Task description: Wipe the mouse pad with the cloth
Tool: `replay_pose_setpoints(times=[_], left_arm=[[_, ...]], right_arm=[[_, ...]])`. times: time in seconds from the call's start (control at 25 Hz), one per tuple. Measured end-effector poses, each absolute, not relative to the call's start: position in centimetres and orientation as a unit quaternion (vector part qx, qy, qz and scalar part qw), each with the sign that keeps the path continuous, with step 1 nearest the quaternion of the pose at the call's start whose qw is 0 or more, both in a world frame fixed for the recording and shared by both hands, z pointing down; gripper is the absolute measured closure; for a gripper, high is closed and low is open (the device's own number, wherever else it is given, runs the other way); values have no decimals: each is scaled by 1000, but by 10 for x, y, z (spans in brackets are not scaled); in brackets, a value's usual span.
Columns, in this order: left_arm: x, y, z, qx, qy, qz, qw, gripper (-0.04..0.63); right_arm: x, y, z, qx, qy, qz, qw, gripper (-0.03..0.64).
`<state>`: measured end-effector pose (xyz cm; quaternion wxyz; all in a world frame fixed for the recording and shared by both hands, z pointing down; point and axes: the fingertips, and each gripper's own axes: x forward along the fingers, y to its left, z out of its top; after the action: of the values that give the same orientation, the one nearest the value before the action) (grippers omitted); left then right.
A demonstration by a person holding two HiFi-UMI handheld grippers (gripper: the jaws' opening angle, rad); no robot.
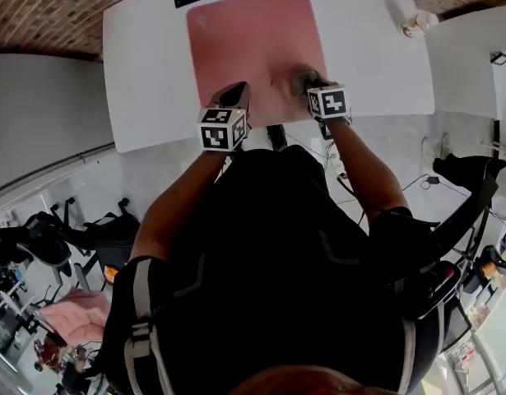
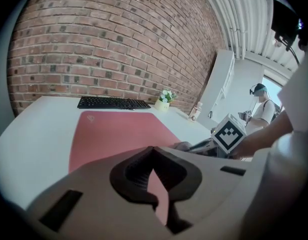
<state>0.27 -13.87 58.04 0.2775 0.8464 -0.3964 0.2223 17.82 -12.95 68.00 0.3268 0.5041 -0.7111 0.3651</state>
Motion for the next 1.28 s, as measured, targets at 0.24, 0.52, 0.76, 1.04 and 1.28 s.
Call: replay_pose_setpoints(times=[0.24, 0.52, 0.76, 1.04, 1.28], left_arm=[[3, -137, 581, 847, -396, 224, 275, 595], [-26, -139, 571, 841, -420, 201, 274, 595], [-78, -131, 557, 826, -460, 176, 275, 595], [-149, -121, 556, 796, -513, 150, 285, 595], [-182, -122, 558, 775, -539, 147, 295, 595]], right_arm=[[225, -132, 678, 547, -679, 370, 320, 575], [223, -136, 658, 556, -681, 345, 328, 575], [134, -147, 632, 501, -734, 308, 340, 575], [-4, -172, 612, 418, -798, 270, 338, 575], [-75, -182, 625, 385, -809, 282, 342, 575]])
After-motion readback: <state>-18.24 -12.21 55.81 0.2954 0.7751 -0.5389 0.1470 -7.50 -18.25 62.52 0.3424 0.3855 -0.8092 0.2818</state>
